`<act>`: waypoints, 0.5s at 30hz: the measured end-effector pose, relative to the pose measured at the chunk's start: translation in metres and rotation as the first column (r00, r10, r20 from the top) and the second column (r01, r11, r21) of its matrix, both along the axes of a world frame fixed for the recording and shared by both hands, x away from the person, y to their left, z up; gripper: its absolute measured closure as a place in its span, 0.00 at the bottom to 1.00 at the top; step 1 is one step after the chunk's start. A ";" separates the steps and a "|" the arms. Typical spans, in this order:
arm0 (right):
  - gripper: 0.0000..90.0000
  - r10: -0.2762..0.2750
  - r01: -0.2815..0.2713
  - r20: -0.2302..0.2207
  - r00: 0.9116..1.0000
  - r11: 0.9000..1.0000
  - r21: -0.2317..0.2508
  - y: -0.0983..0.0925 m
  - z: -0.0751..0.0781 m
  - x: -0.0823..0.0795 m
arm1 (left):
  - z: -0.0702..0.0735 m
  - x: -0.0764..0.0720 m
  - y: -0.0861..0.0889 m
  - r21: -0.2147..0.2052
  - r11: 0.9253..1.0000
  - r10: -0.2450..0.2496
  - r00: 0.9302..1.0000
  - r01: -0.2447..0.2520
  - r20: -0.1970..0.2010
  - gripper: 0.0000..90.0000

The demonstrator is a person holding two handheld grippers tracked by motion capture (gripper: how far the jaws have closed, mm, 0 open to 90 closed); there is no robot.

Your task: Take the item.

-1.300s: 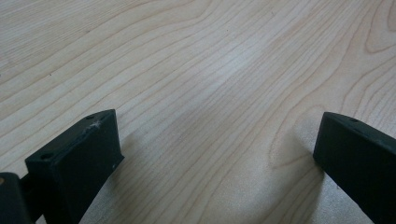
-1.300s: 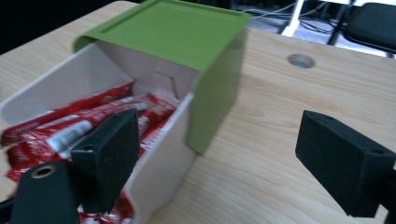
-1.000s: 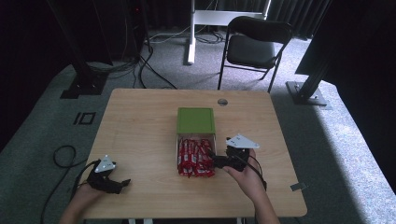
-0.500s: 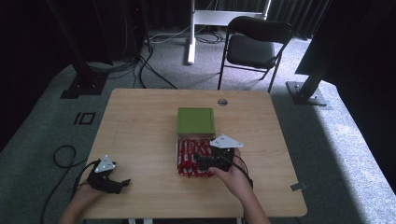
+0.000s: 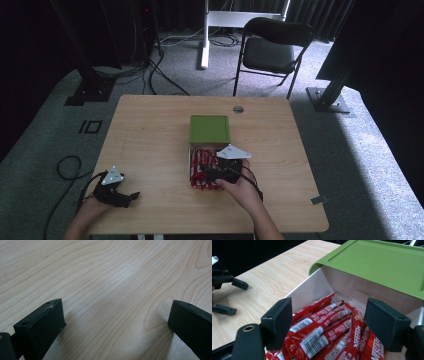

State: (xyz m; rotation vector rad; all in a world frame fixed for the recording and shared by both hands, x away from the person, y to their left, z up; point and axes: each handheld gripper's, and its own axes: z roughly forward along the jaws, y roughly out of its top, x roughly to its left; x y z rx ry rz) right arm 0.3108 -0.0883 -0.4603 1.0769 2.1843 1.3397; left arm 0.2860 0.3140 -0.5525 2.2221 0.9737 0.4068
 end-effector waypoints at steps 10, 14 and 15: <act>0.47 0.025 -0.028 -0.084 0.996 0.999 -0.027 0.009 -0.011 0.009 | 0.000 0.000 0.000 0.000 1.000 0.000 1.000 0.000 -0.001 0.02; 0.56 0.007 -0.012 -0.115 0.993 0.999 -0.041 0.013 -0.015 0.011 | 0.000 0.000 0.000 -0.001 1.000 0.000 1.000 0.000 0.000 0.02; 0.59 -0.002 -0.003 -0.113 0.994 0.999 -0.048 0.013 -0.015 0.011 | 0.000 0.000 0.000 0.001 1.000 0.000 1.000 0.000 -0.001 0.02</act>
